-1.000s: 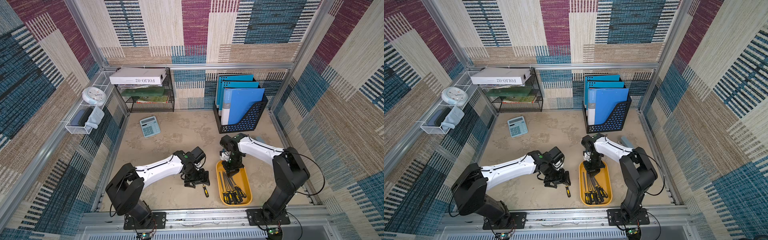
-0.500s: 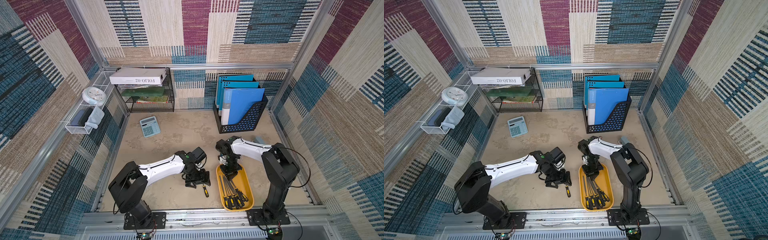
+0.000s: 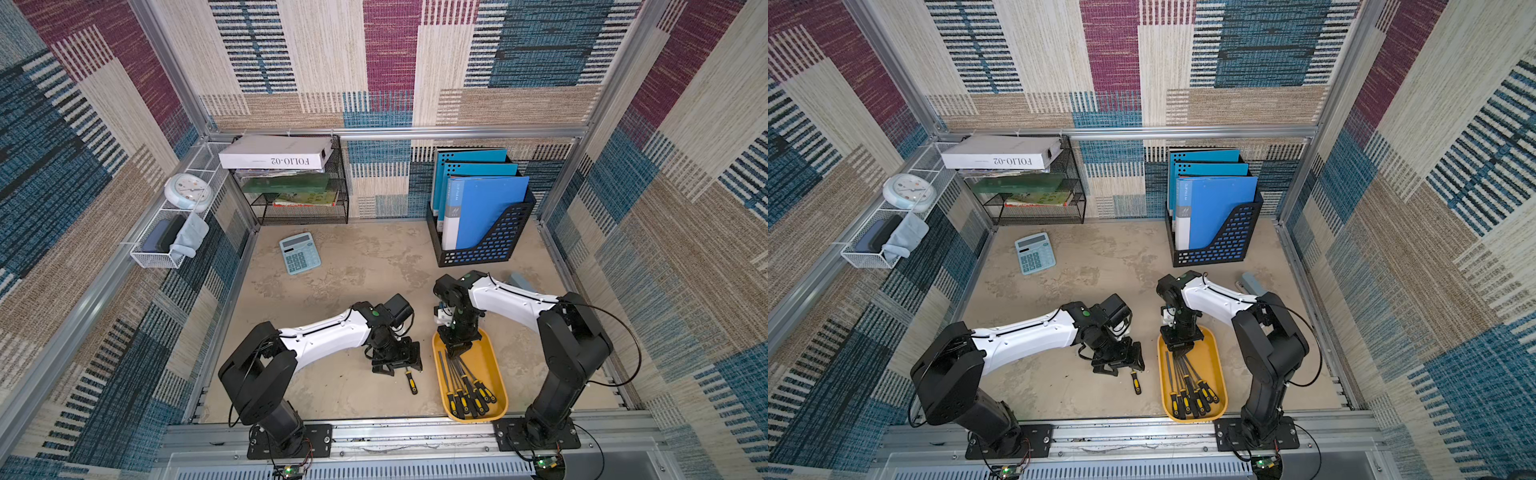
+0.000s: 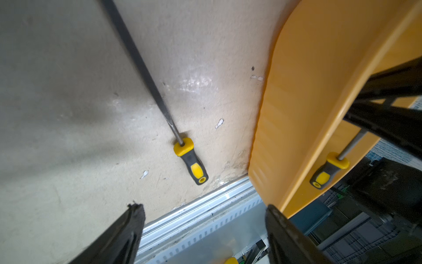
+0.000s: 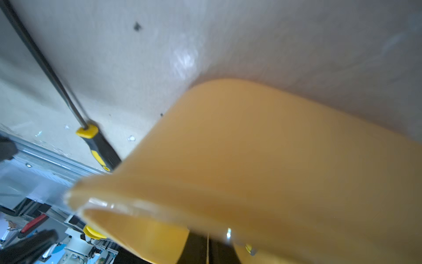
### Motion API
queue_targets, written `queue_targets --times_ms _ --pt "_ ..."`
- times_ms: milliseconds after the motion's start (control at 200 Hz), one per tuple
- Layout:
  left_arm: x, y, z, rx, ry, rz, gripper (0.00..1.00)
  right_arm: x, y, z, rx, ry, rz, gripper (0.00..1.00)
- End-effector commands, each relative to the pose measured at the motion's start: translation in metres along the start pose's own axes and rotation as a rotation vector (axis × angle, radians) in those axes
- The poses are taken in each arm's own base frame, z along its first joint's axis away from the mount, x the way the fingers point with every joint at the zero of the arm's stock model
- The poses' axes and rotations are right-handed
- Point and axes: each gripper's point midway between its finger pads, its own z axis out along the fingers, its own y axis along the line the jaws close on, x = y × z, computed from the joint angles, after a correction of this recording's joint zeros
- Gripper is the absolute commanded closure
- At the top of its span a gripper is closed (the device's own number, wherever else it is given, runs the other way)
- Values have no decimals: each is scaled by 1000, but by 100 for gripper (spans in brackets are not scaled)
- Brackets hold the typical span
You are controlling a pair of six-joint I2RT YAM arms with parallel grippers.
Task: Put the file tool into the storage box
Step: Move the storage box to the center of the board.
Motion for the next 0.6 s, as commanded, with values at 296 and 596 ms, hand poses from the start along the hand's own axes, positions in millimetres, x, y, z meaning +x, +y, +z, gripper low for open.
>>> queue_targets --times_ms 296,596 --pt "-1 -2 -6 2 -4 12 14 -92 -25 -25 106 -204 88 100" --pt "-3 2 -8 0 -1 16 15 -129 -30 -54 118 -272 64 100"
